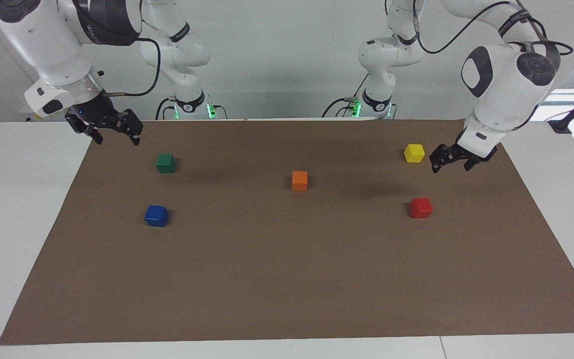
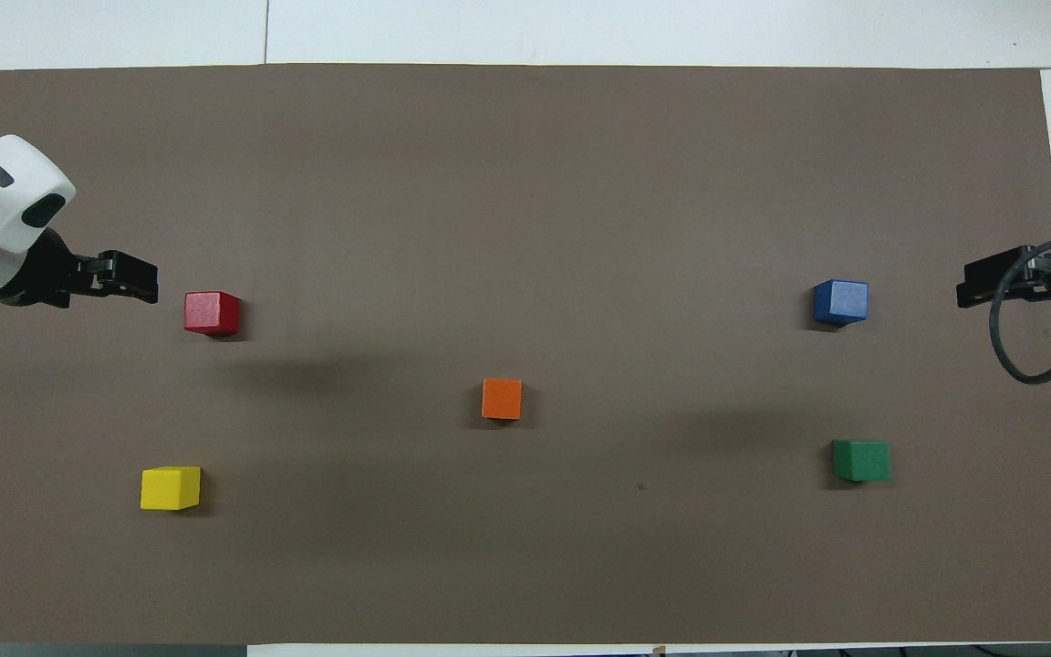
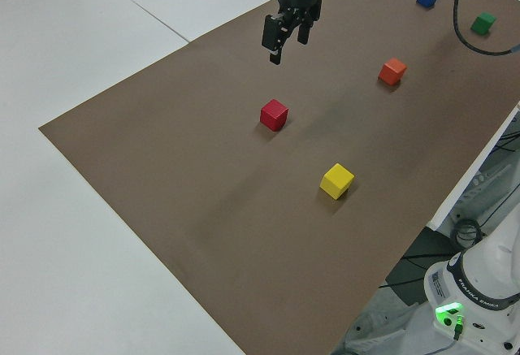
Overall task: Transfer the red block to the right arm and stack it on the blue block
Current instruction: 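Reach the left gripper to the red cube and close on it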
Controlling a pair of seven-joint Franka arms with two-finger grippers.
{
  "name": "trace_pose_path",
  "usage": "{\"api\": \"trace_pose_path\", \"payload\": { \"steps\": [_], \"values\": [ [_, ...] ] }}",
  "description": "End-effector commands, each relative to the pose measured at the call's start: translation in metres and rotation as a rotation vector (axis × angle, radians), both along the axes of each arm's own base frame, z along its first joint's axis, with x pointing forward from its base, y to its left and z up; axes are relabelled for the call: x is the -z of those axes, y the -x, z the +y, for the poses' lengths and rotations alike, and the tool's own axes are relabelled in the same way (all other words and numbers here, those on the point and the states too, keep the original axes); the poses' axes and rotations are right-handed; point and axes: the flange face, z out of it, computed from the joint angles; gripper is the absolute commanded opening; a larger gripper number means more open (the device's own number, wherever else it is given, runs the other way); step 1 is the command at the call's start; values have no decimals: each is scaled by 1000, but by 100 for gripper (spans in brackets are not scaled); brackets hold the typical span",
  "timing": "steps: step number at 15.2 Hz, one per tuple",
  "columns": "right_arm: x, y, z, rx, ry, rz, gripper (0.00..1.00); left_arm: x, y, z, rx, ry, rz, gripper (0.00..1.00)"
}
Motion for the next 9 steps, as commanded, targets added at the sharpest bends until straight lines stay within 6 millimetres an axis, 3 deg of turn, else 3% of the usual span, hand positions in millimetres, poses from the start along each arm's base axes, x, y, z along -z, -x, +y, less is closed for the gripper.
{"api": "trace_pose_path", "payload": {
  "steps": [1,9],
  "values": [
    [-1,8,-3,-6,-14,1,100,35,3,-7,4,-2,-18,100],
    [-1,8,-2,-13,-14,3,100,88,1,-15,18,4,-29,100]
  ]
}}
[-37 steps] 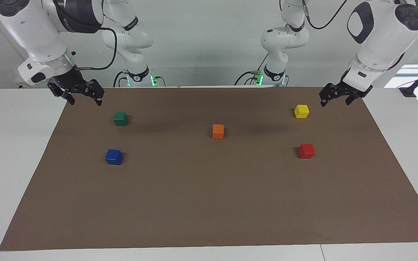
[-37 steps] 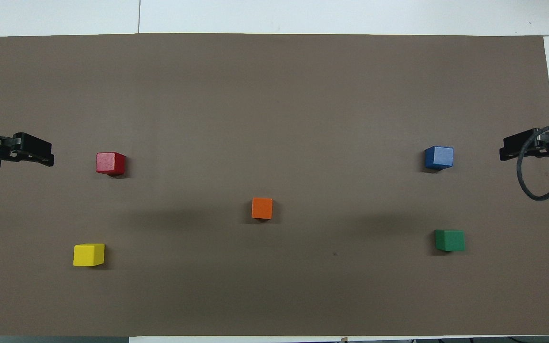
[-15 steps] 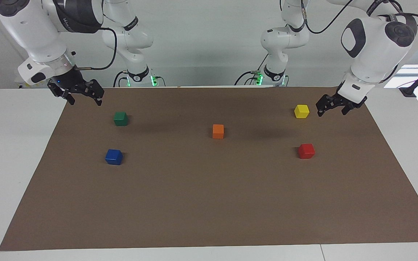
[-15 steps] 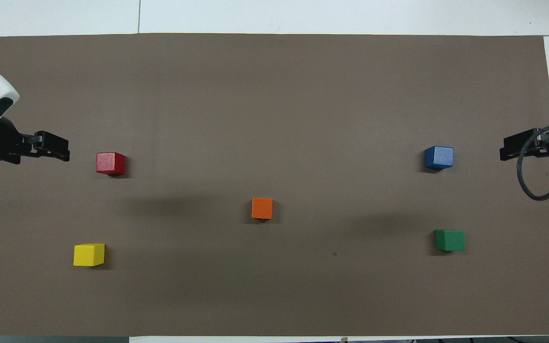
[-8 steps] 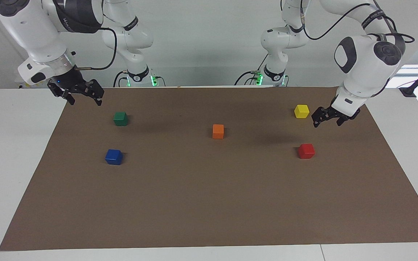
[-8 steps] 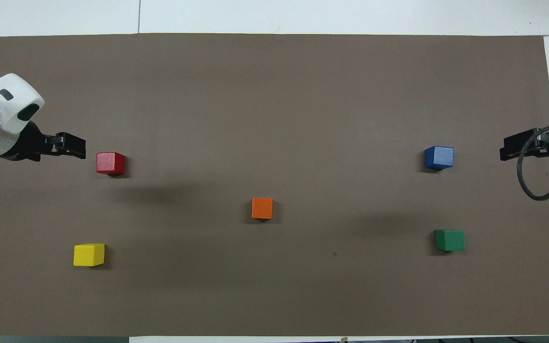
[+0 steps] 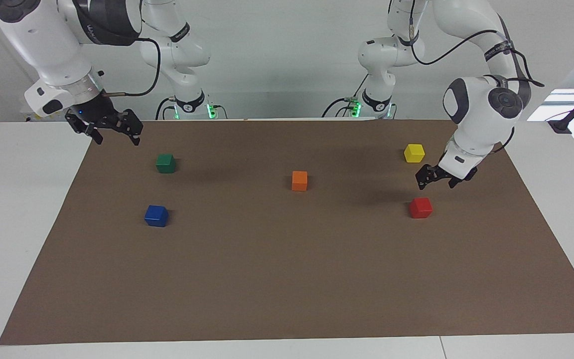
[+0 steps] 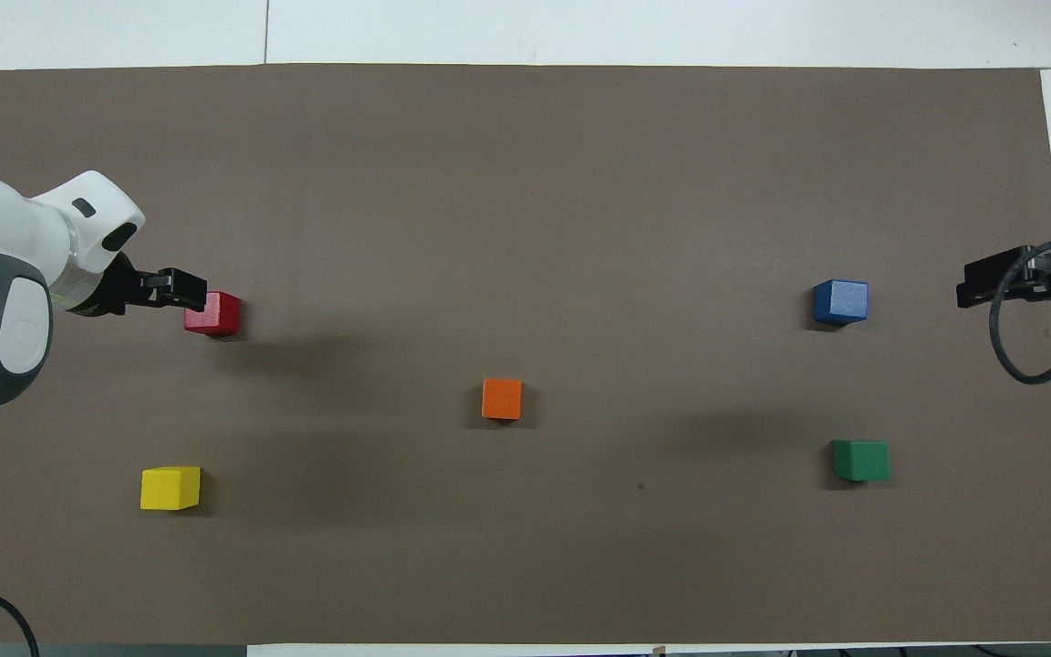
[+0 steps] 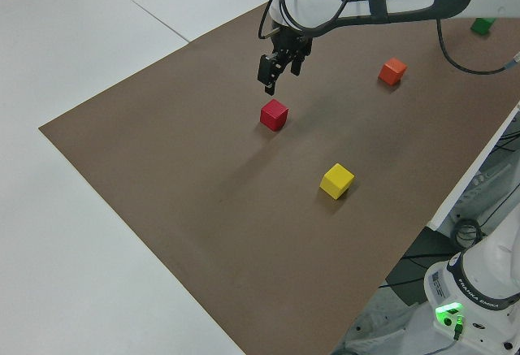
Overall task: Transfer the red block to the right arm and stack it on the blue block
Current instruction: 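Reach the left gripper to the red cube and close on it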
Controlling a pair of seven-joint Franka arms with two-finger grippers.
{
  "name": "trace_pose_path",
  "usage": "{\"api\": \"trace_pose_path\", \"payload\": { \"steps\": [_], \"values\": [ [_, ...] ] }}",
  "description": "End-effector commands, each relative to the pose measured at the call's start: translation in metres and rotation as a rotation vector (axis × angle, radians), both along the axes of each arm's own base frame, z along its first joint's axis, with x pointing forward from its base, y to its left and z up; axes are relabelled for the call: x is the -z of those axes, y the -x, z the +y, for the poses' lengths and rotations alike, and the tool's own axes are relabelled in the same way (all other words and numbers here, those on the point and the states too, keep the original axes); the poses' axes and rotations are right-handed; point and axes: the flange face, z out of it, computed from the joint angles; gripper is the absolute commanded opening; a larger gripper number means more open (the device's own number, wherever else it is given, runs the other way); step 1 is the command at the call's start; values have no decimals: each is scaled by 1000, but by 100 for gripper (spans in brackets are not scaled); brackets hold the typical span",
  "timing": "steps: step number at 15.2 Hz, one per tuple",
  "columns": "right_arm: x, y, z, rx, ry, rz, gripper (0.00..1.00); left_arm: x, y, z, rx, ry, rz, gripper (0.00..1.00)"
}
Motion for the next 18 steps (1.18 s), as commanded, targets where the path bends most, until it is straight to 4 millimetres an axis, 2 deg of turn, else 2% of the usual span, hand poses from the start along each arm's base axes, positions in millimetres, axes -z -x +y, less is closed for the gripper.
{"api": "trace_pose_path", "payload": {
  "steps": [1,7,11,13,18],
  "values": [
    [-1,8,-2,-13,-14,3,100,25,6,-4,0,-2,-34,100],
    [-1,6,4,-21,-13,-9,100,53,5,1,-3,1,-43,100],
    [-1,4,14,-62,-18,-14,100,83,-3,-2,2,7,-37,100],
    [2,2,22,-82,-117,-18,100,100,-7,-4,6,6,-29,100],
    [17,-11,38,-70,-405,-31,100,101,-8,2,4,4,-30,100]
  ]
}}
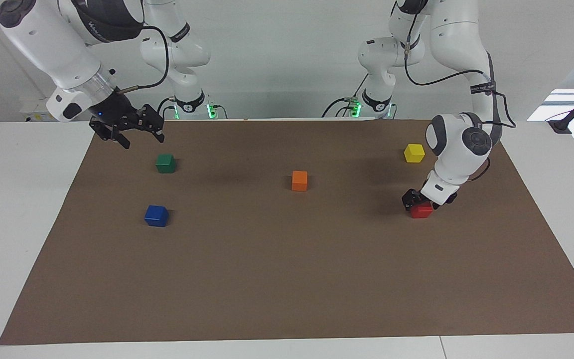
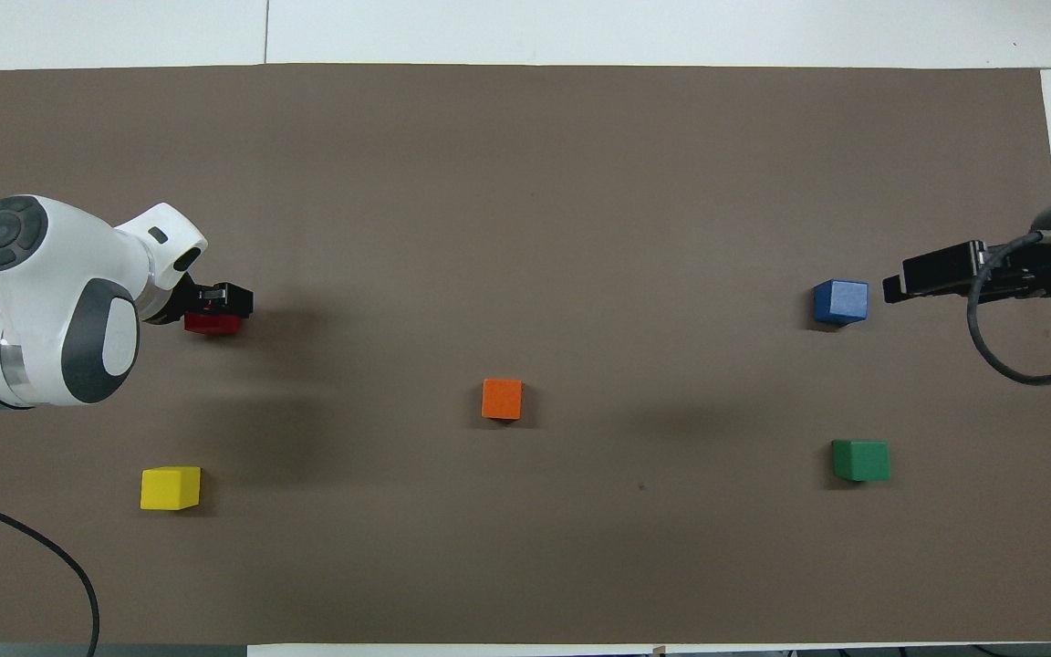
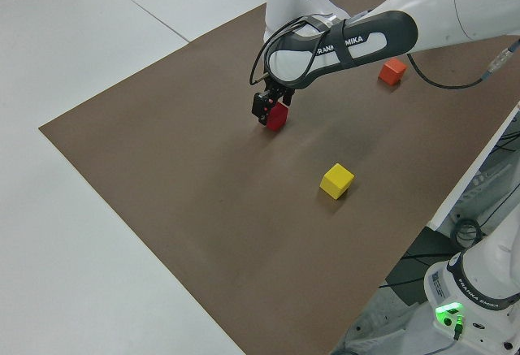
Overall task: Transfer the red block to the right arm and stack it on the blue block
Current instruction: 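Lift the red cube with the left gripper while the right gripper advances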
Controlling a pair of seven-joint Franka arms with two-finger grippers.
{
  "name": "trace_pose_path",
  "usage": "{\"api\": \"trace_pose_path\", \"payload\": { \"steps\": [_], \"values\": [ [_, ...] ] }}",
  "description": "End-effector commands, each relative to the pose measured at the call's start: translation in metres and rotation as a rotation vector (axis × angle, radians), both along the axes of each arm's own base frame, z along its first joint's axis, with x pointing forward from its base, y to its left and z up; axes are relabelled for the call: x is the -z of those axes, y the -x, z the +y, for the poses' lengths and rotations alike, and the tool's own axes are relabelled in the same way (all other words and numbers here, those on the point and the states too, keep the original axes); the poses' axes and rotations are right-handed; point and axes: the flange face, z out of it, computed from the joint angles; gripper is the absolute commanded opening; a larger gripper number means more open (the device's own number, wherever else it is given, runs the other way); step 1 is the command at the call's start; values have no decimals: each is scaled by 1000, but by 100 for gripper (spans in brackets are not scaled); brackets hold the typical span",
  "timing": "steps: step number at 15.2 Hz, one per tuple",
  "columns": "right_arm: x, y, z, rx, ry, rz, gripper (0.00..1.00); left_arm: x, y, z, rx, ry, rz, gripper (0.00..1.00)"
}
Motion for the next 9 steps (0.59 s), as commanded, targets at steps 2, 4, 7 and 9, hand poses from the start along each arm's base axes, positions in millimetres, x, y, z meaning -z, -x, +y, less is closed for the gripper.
{"api": "trace_pose_path", "payload": {
  "steps": [2,4,7,9],
  "values": [
    [19,-7,6,16,-231,16,100,0,0,3,1,-9,-10,100],
    [29,-11,16,46,-381,40,100,2,1,5,-3,-11,-7,98],
    [45,-19,23,94,-599,62,100,4,3,6,-15,-10,8,15],
    [58,-19,30,138,-757,88,100,2,2,11,-37,-3,13,0]
  ]
}}
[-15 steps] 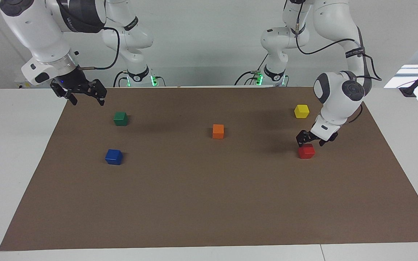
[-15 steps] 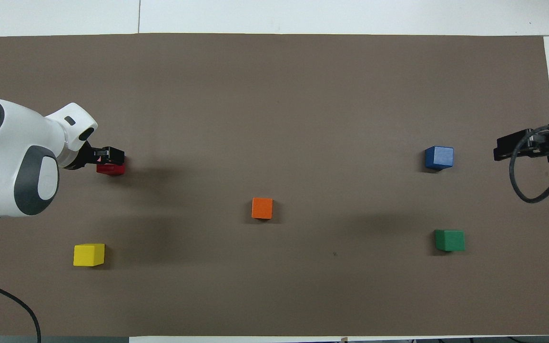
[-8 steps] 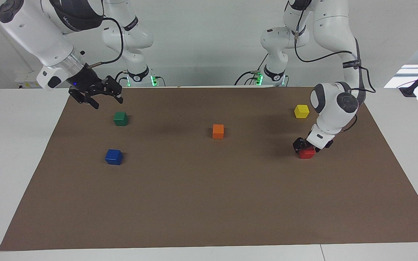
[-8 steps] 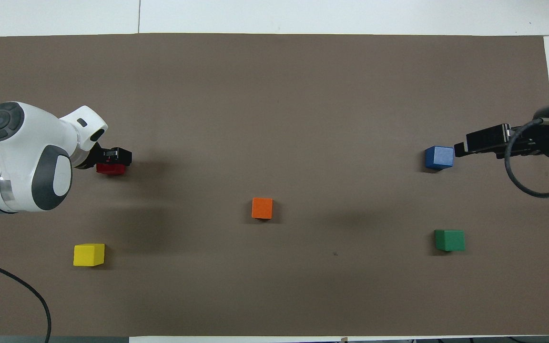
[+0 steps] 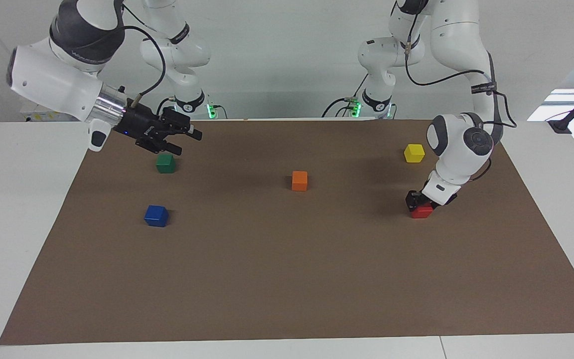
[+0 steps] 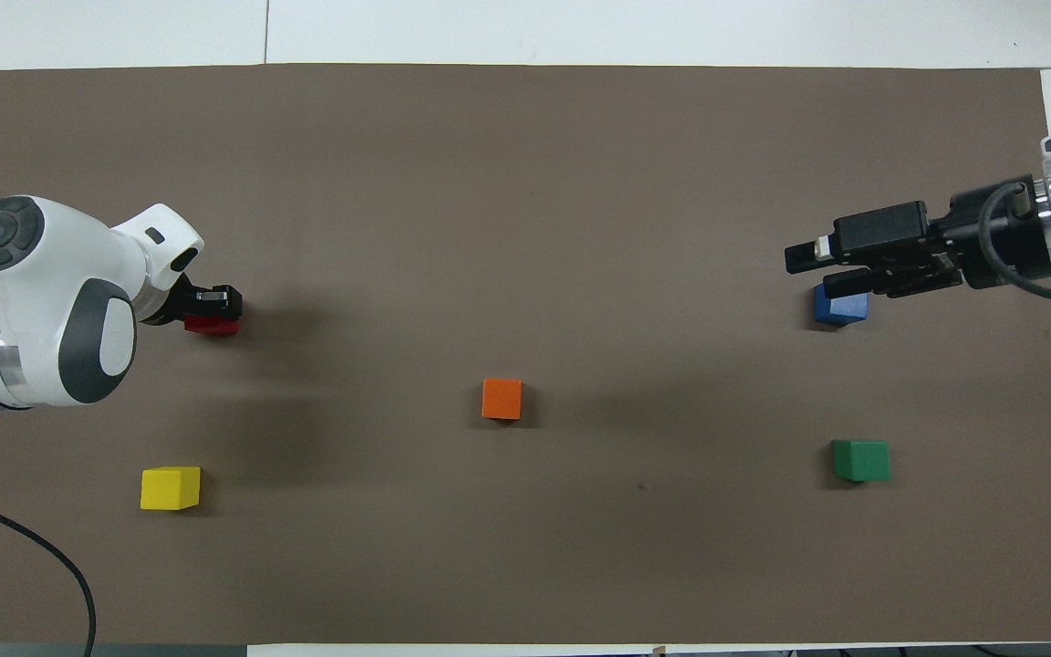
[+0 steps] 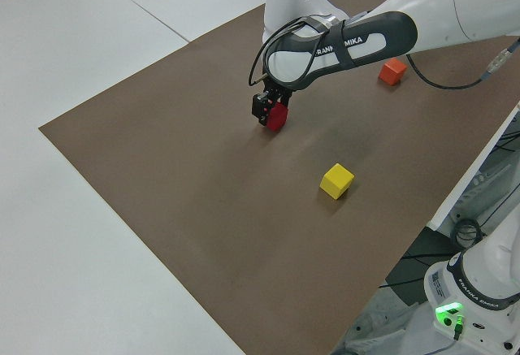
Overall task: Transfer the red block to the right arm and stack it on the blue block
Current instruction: 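Lift the red cube with the left gripper while the right gripper advances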
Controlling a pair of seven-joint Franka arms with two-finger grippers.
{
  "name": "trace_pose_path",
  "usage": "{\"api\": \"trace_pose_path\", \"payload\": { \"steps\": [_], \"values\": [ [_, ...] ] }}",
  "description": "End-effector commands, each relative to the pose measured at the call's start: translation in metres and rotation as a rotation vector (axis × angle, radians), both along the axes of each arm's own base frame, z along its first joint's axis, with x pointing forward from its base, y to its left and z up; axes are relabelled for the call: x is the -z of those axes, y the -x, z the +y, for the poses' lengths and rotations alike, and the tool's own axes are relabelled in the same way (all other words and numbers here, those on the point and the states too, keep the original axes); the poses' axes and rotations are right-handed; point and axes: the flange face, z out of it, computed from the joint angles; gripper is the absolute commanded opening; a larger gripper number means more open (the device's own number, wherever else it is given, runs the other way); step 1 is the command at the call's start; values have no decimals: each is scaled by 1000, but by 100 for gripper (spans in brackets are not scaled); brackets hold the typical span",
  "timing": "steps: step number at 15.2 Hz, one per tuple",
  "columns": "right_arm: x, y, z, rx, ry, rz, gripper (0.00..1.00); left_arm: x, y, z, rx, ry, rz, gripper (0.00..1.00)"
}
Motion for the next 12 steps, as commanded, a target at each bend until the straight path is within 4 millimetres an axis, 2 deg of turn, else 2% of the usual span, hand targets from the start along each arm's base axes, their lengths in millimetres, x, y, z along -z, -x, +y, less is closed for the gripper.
{"api": "trace_pose_path", "payload": {
  "steps": [1,3,6,9,12],
  "values": [
    [21,6,1,68,-225,34,100,-2,1,7,-82,23,26,0],
    [31,10,12,114,-372,76,100,-22,-7,3,-258,122,43,0],
    [41,12,21,167,-563,127,100,-53,-15,-6,-387,155,86,0],
    [40,11,30,172,-682,132,100,-85,-21,-20,-660,233,149,0],
    [56,11,40,187,-801,101,100,-112,-22,-32,-904,335,235,0]
  ]
}}
